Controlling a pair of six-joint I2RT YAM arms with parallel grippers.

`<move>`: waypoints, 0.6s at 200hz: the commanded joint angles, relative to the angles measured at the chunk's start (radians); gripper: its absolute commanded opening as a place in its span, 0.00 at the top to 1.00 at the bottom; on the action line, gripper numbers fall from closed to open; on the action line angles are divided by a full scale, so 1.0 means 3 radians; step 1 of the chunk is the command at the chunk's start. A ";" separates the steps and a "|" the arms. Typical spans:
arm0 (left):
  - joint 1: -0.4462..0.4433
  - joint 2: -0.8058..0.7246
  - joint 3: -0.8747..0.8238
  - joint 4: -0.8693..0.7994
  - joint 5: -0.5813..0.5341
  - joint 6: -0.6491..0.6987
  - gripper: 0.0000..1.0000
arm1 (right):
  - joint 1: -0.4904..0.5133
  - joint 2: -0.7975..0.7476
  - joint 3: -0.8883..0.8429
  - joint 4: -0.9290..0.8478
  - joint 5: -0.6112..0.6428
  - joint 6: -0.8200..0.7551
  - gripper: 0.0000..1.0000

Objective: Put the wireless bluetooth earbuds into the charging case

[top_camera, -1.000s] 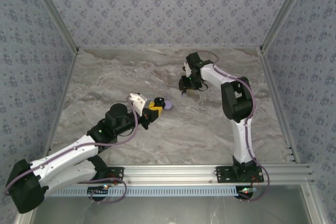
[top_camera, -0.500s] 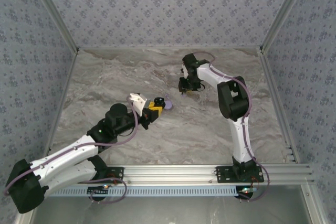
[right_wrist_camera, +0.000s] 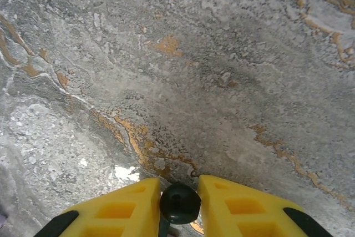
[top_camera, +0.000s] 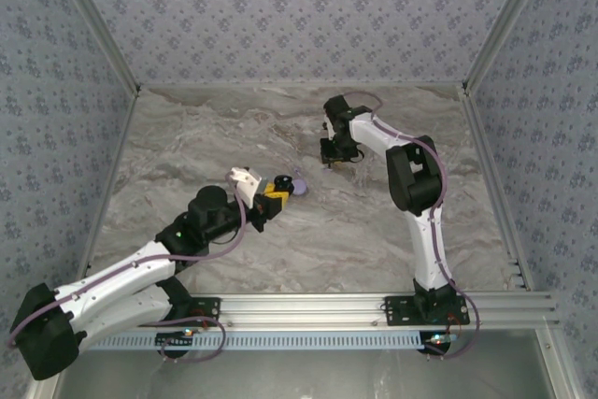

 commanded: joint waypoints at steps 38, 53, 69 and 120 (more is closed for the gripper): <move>-0.0018 -0.0028 0.0022 0.0111 -0.0025 -0.0038 0.84 | -0.0201 -0.0168 -0.0273 -0.0124 0.0152 0.0024 0.76; -0.0018 -0.0017 0.0019 0.0114 -0.0017 -0.0041 0.84 | -0.0221 -0.0225 -0.0340 -0.0086 0.0147 0.0001 0.76; -0.0020 -0.0012 0.0027 0.0115 -0.0019 -0.0041 0.84 | -0.0241 -0.0315 -0.0446 -0.0033 0.0122 -0.0027 0.76; -0.0020 0.0052 0.0051 0.0141 0.0010 -0.0051 0.84 | -0.0299 -0.0910 -0.1106 0.0253 -0.0052 -0.0105 0.76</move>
